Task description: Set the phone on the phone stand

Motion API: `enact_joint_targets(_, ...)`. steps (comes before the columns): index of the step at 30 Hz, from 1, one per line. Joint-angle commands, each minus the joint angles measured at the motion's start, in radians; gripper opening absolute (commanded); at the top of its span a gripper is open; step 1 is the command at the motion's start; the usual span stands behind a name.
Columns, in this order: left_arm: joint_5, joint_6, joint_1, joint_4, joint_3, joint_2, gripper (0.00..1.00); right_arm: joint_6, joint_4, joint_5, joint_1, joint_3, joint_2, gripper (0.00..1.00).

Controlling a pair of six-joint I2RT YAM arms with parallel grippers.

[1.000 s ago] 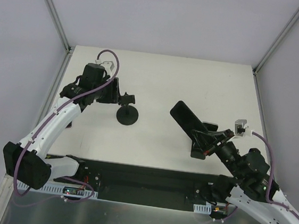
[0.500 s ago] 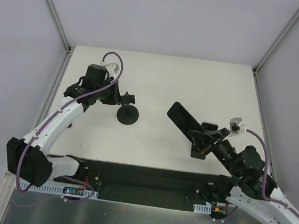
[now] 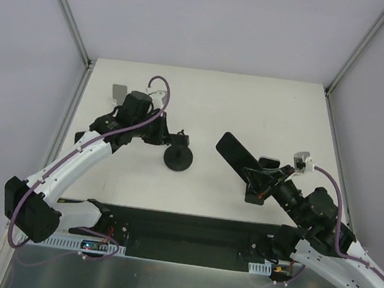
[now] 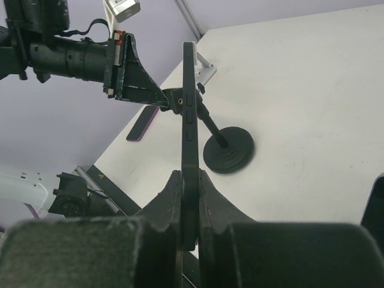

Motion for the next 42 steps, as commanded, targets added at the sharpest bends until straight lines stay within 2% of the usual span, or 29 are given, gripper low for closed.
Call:
enact_joint_targets(1, -0.095, -0.146, -0.186, 0.080, 0.064, -0.037, 0.00, -0.026, 0.047, 0.038, 0.000, 0.046, -0.024, 0.01)
enact_joint_targets(2, -0.124, -0.169, -0.248, 0.080, 0.067, -0.030, 0.00, -0.026, 0.042, 0.042, 0.002, 0.047, -0.029, 0.01)
enact_joint_targets(6, -0.223, -0.328, -0.348, 0.094, 0.053, 0.002, 0.00, -0.024, 0.020, 0.050, 0.000, 0.052, -0.039, 0.01)
enact_joint_targets(11, -0.364, -0.391, -0.440, 0.172, 0.052, 0.014, 0.00, -0.021, -0.001, 0.062, 0.002, 0.052, -0.058, 0.01)
enact_joint_targets(21, -0.473, -0.370, -0.508, 0.199, 0.125, 0.158, 0.00, -0.034, -0.039, 0.055, 0.002, 0.070, -0.040, 0.00)
enact_joint_targets(26, -0.459, -0.325, -0.516, 0.197, 0.145, 0.181, 0.01, -0.067, -0.098, 0.055, 0.000, 0.115, -0.013, 0.01)
enact_joint_targets(28, -0.425, -0.300, -0.516, 0.194, 0.147, 0.169, 0.25, -0.098, -0.142, 0.043, 0.000, 0.133, 0.003, 0.01)
enact_joint_targets(29, -0.416, -0.295, -0.516, 0.194, 0.142, 0.162, 0.52, -0.110, -0.160, 0.041, 0.002, 0.159, 0.006, 0.01)
enact_joint_targets(31, -0.396, -0.269, -0.516, 0.192, 0.131, 0.125, 0.67, -0.130, -0.211, 0.026, 0.000, 0.184, 0.014, 0.01)
enact_joint_targets(33, -0.385, -0.246, -0.516, 0.191, 0.107, 0.088, 0.95, -0.162, -0.268, -0.017, 0.002, 0.227, 0.028, 0.01)
enact_joint_targets(36, -0.373, -0.187, -0.514, 0.182, 0.073, -0.004, 0.99, -0.210, -0.350, -0.118, 0.000, 0.283, 0.059, 0.01)
enact_joint_targets(40, -0.323, -0.071, -0.500, 0.182, 0.042, -0.143, 0.91, -0.265, -0.456, -0.214, 0.002, 0.339, 0.115, 0.01)
enact_joint_targets(42, -0.191, -0.027, -0.485, 0.188, 0.051, -0.171, 0.89, -0.271, -0.510, -0.230, 0.002, 0.353, 0.160, 0.01)
